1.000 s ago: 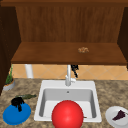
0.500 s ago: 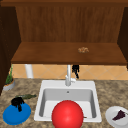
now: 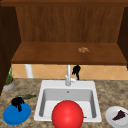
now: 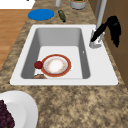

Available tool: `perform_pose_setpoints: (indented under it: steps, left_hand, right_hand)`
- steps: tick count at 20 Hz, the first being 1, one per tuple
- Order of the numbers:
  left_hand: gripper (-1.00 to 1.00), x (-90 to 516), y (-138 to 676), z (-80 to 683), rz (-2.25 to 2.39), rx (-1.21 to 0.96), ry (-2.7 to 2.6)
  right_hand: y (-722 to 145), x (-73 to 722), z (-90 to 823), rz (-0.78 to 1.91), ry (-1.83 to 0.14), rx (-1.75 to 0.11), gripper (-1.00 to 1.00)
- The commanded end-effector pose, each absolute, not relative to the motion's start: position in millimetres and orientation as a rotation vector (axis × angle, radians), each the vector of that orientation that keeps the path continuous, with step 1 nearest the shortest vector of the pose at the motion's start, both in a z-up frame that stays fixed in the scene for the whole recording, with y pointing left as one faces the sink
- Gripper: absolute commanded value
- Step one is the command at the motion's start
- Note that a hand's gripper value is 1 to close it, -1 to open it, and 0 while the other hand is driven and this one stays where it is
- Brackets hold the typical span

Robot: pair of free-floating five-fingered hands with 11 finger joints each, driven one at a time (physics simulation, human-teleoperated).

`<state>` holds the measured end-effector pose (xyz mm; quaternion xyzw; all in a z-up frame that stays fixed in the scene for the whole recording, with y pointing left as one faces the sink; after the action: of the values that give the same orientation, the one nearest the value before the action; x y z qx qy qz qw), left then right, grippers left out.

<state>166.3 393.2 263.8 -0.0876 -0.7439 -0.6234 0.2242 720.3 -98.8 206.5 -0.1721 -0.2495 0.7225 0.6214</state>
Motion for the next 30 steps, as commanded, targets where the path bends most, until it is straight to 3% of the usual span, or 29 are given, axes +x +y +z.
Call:
perform_pose_setpoints:
  steps: [1, 6, 7, 13, 30]
  left_hand:
    - [0.0, 166.3, 393.2, 263.8, -1.72, -0.242, -2.053]
    - [0.0, 166.3, 393.2, 263.8, -1.72, -0.242, -2.053]
    - [0.0, 166.3, 393.2, 263.8, -1.72, -0.242, -2.053]
    - [0.0, 166.3, 393.2, 263.8, -1.72, -0.242, -2.053]
    - [0.0, 166.3, 393.2, 263.8, -1.72, -0.242, -2.053]
  right_hand:
    - [-112.3, 722.9, 190.8, 1.671, -0.556, -0.362, -1.0]
    - [-94.1, 732.3, 183.0, 1.641, -0.505, -0.263, -1.0]
    - [-88.2, 733.3, 182.7, 1.643, -0.486, -0.255, 1.0]
    - [-81.8, 726.3, 184.8, 1.649, -0.433, -0.228, 1.0]
    - [-14.2, 741.8, 168.0, 1.713, -0.199, -0.497, 1.0]
